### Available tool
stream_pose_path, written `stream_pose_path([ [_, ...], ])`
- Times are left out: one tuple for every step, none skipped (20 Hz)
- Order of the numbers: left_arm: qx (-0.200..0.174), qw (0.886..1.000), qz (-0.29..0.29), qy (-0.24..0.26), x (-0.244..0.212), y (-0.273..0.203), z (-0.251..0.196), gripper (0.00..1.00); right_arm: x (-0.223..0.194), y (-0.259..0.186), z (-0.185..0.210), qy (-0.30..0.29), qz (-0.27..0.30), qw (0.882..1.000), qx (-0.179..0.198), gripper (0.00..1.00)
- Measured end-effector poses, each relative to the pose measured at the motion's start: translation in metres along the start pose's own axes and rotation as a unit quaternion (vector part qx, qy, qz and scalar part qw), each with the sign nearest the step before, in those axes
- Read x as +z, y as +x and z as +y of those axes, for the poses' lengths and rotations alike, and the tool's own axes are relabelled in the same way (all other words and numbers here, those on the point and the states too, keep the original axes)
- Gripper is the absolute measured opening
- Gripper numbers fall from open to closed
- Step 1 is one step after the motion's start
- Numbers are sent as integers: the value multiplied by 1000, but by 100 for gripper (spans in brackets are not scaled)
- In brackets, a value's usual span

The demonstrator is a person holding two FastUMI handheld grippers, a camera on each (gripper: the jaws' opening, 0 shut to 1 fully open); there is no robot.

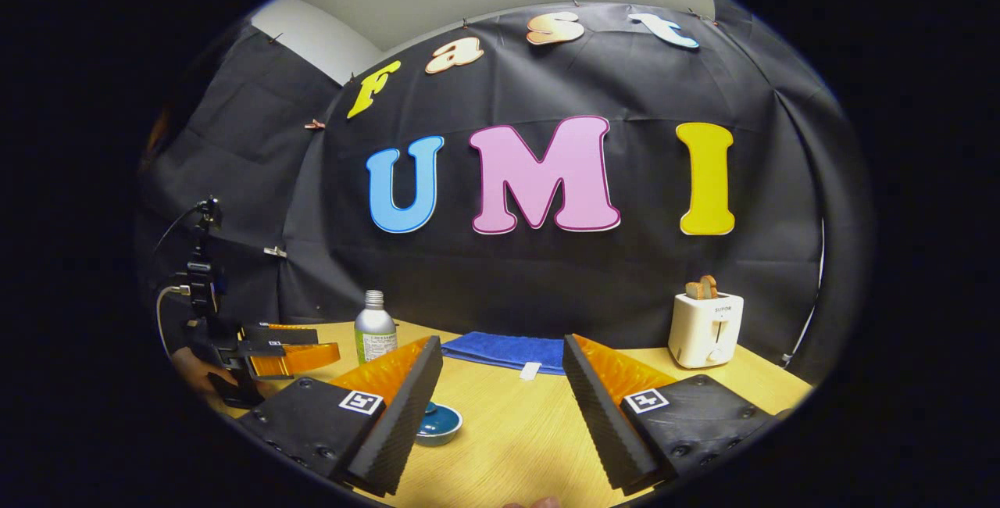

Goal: Open the teacup lid with one hand, grasp the water bottle and pour water into the teacup with the other hand; after pouring, place the water bottle on the coaster and then close the teacup lid.

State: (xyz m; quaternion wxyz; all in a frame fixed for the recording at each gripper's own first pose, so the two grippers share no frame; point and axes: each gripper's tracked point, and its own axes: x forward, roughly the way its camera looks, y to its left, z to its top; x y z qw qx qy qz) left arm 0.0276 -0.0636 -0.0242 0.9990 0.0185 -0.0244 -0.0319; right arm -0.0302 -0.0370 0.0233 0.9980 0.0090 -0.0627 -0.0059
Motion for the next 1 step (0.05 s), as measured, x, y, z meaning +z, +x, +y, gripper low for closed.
stream_pose_path([
  [0,1000,0,0,-1,0,0,97,0,0,0,-1,0,1000,-1,96],
])
